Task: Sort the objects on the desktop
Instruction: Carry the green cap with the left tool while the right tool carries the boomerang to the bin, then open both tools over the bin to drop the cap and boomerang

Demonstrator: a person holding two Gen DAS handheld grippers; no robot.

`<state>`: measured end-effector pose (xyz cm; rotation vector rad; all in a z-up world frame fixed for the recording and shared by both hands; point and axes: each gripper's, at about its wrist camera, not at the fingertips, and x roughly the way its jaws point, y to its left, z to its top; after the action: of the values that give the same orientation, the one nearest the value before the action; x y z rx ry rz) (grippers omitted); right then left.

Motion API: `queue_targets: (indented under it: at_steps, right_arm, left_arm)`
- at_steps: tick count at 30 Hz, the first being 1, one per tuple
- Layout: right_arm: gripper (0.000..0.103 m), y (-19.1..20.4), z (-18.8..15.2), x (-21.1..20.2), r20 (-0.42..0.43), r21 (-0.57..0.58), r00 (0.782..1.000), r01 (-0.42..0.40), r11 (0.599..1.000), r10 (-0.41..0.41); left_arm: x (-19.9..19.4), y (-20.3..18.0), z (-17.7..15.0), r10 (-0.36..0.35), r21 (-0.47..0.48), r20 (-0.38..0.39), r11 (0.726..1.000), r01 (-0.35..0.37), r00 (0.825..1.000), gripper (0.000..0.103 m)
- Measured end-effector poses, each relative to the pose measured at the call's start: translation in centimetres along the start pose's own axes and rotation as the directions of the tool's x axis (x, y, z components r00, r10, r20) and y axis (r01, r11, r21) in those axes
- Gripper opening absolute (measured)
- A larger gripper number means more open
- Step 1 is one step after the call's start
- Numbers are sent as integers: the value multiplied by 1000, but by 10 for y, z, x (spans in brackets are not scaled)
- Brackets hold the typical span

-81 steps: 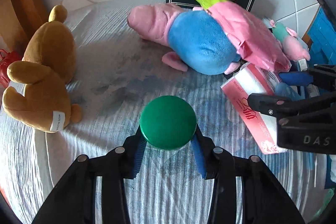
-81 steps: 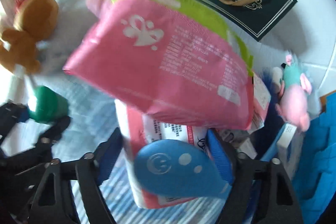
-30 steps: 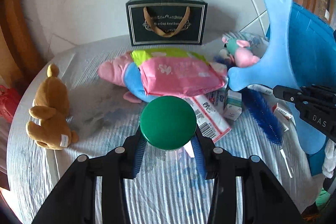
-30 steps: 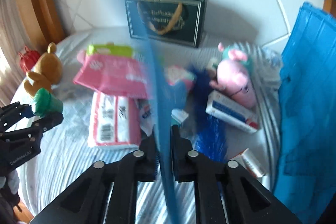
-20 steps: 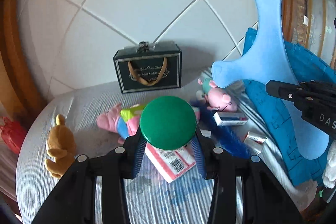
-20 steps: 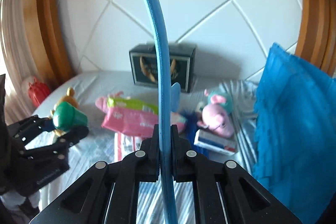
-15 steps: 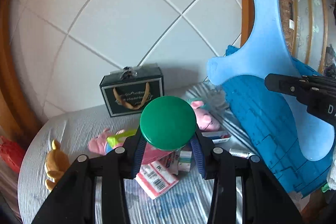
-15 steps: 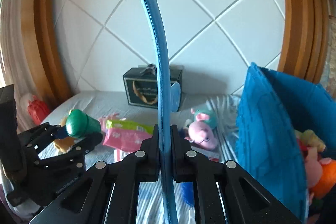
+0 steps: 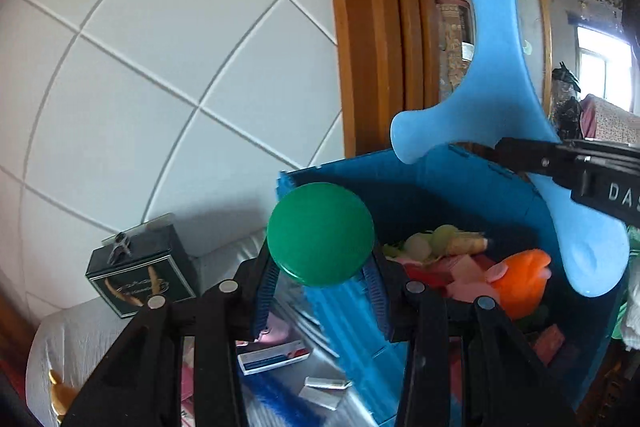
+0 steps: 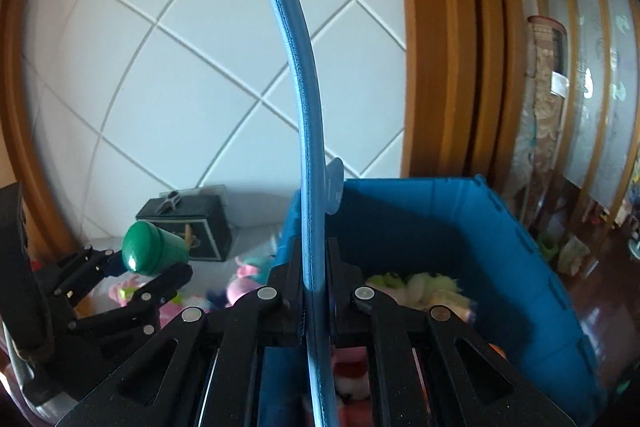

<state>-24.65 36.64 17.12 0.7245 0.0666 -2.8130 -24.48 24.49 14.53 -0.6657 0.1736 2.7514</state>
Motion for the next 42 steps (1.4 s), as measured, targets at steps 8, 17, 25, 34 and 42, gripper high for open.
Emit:
queue_targets:
  at_steps: [8, 17, 25, 34, 42]
  right_arm:
    - [8, -117, 4, 49, -119, 53, 991, 61, 997, -54]
    - [8, -186, -54, 133, -296, 181, 955, 21, 983, 34]
    - [9, -194, -73, 157, -426, 209, 902, 25, 978, 68]
    - [76, -198, -79, 163, -443, 188, 896, 52, 981, 38]
    - [103, -195, -76, 163, -442, 180, 897, 57, 982, 29]
  left_arm:
    - [103, -96, 49, -52, -4, -203, 999, 52, 978, 40]
    - [205, -131, 18, 13, 26, -391, 1000, -3, 920, 40]
    - [234, -129, -14, 90, 97, -506, 994, -48, 858, 40]
    - [238, -128, -19, 128, 121, -507, 990, -76, 852, 86]
    - [239, -131, -18, 135, 142, -512, 987, -72, 848, 87]
